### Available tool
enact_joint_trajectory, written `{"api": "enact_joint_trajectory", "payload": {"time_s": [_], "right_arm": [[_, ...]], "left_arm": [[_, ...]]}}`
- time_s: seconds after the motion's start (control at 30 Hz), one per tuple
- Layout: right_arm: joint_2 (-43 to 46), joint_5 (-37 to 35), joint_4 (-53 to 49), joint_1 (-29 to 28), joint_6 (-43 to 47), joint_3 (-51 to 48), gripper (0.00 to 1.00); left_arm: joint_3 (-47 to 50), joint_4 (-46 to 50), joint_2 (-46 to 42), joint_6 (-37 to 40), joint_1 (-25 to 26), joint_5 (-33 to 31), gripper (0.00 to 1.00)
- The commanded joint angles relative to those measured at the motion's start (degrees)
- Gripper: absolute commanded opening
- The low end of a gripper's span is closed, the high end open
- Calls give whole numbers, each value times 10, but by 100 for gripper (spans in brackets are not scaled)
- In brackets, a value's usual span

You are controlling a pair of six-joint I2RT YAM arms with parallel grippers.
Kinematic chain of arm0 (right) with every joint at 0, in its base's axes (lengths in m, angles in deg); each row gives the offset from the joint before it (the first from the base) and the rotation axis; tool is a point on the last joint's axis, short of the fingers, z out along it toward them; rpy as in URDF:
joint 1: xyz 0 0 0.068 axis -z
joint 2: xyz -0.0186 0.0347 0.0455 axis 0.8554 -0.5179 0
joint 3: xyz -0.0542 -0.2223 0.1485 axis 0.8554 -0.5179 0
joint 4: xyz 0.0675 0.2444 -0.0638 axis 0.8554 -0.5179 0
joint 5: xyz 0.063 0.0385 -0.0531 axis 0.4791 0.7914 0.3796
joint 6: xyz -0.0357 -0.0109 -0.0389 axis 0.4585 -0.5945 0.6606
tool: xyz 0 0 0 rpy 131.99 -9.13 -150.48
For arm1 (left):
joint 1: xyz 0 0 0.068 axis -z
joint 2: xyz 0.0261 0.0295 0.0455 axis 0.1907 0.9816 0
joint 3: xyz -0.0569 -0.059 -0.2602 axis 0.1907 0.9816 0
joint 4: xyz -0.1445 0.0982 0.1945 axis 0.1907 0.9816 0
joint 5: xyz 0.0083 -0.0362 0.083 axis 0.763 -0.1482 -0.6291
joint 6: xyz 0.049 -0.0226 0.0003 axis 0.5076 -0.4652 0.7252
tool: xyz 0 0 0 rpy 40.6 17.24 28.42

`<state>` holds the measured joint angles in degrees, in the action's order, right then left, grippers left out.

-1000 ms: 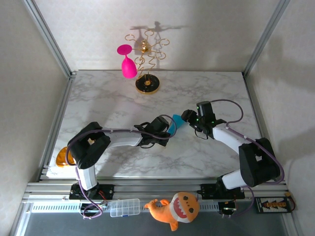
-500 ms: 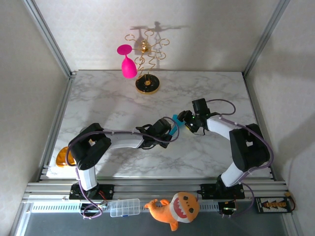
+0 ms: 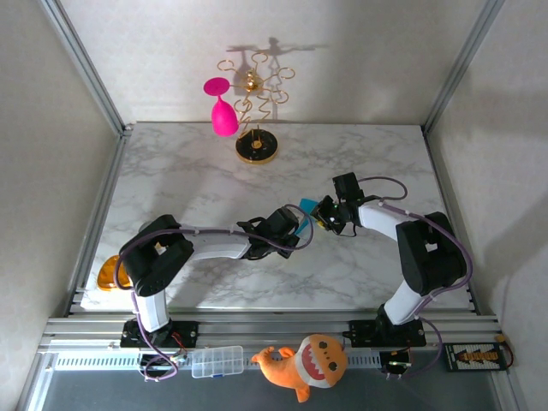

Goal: Fold a paper plane with a square sheet of paper (pick it up from the middle)
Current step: Fold the wing for the fifth time at the center of the table.

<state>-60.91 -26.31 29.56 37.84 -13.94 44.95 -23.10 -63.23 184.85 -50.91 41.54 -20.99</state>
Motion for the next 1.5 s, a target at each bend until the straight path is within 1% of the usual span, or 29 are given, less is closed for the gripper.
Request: {"api": "enact_joint_trajectory", "payload": {"time_s": [0.0, 0.07, 0.2, 0.37, 0.57, 0.7, 0.87, 0.93, 1.1, 1.17, 1.27, 1.47], "right_arm": [[-1, 5, -5, 1, -6, 7, 14], [4, 5, 2, 1, -11, 3, 9], [14, 3, 9, 1, -19, -3, 8], [15, 6, 8, 1, -18, -2, 7], [15, 8, 12, 1, -21, -2, 6], [17, 13, 13, 1, -26, 1, 5], [21, 20, 12, 1, -30, 5, 5], [22, 21, 9, 1, -31, 7, 5], [21, 23, 8, 1, -31, 7, 5], [21, 23, 8, 1, -31, 7, 5], [19, 24, 8, 1, -31, 6, 6], [18, 23, 6, 1, -32, 5, 6]], "left_arm": [[6, -11, -23, 20, 6, -15, 6], [9, -19, -24, 20, 6, -11, 14], [11, -35, -16, 18, 9, 2, 21], [-2, -32, 3, 19, 9, -1, 22], [5, -50, 4, 9, 9, 25, 31], [4, -52, 19, 2, 10, 26, 34], [-7, -45, 42, -5, 10, 15, 34], [-11, -39, 50, -6, 9, 4, 32], [-15, -35, 54, -7, 10, -6, 21], [-15, -33, 52, -7, 10, -8, 19], [-18, -28, 47, -7, 10, -11, 20], [-31, -5, 18, -20, 9, -15, 27]]}}
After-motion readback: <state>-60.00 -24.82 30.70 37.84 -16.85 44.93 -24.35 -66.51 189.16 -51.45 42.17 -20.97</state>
